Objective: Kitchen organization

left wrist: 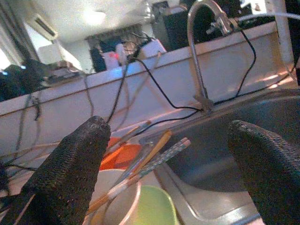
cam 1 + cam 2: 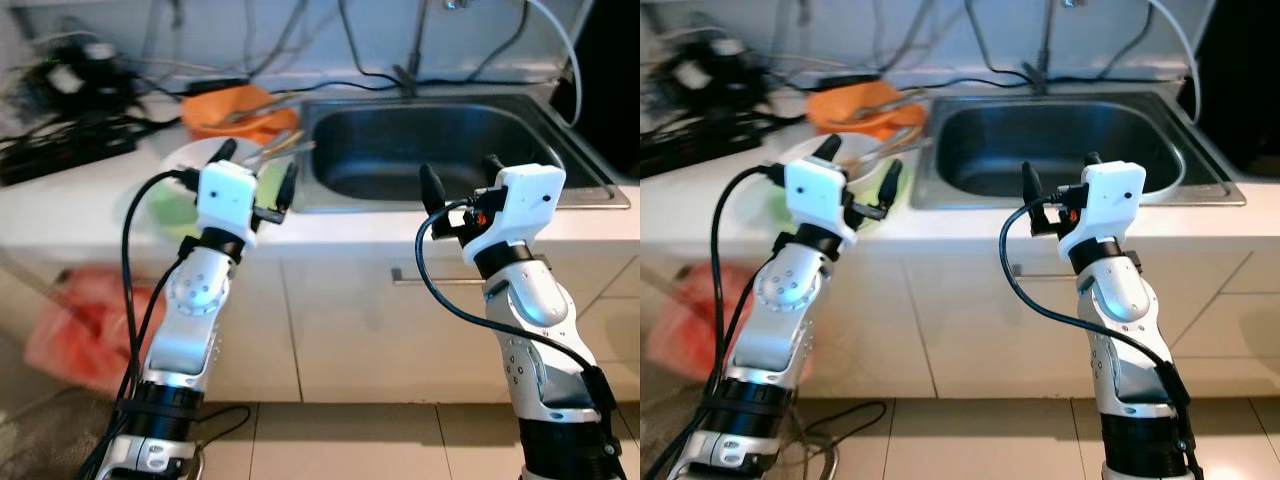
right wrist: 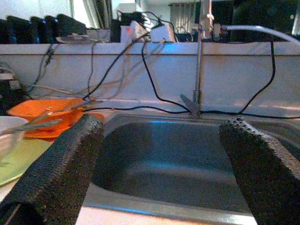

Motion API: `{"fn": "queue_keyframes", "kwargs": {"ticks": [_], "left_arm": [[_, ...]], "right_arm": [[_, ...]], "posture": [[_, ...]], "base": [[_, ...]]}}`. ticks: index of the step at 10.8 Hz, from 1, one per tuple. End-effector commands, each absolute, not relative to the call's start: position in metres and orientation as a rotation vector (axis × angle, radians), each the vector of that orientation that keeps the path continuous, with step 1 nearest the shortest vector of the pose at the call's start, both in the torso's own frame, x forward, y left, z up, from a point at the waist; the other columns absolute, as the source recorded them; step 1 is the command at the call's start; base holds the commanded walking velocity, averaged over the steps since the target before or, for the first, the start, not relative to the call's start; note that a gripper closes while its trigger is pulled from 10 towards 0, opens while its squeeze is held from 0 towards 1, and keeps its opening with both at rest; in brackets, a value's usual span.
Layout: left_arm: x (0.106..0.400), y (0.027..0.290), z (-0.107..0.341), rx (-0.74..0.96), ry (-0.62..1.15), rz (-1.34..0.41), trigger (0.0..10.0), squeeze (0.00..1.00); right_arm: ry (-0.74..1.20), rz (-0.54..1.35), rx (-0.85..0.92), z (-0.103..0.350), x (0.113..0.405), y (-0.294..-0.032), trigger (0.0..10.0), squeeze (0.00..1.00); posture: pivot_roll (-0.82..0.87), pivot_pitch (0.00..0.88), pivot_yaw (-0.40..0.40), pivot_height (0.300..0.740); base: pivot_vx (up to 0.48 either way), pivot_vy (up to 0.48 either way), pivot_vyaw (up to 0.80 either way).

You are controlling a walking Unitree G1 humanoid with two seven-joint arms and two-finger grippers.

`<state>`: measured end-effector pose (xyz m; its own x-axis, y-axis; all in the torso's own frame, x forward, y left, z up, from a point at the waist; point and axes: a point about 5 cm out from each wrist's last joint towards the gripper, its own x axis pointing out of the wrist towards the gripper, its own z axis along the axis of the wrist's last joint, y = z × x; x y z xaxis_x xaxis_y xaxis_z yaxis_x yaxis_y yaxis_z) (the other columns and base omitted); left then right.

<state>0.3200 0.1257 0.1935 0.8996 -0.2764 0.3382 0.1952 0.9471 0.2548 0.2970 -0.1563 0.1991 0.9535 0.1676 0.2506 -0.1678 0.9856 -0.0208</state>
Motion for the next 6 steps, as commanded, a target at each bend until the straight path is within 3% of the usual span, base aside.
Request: {"fn": "queue_keyframes", "kwargs": {"ticks": [1,5,6], "left_arm": [[0.3203,0.1251,0.2016,0.231,-0.411,-0.249,10.0,0.0],[0.3194,0.125,0.2027,0.246,-0.416,-0.249,10.0,0.0],[0.3188,0.1236,0.2037,0.26,-0.425,-0.258,10.0,0.0]], "right_arm": [[-0.26,0.166,-0.001,0.2003,0.2982,-0.1556,10.0,0.0],[-0.261,0.166,0.001,0.1999,0.2977,-0.1545,10.0,0.0],[-0.258,0.165,0.001,0.1988,0.2973,-0.1545,10.0,0.0]], "posture": [[0.06,0.001,0.073,0.74],[0.06,0.007,0.074,0.74],[0.06,0.008,0.075,0.74]], "base": [[0.472,0.0,0.0],[0.471,0.0,0.0],[0.0,0.0,0.0]]}}
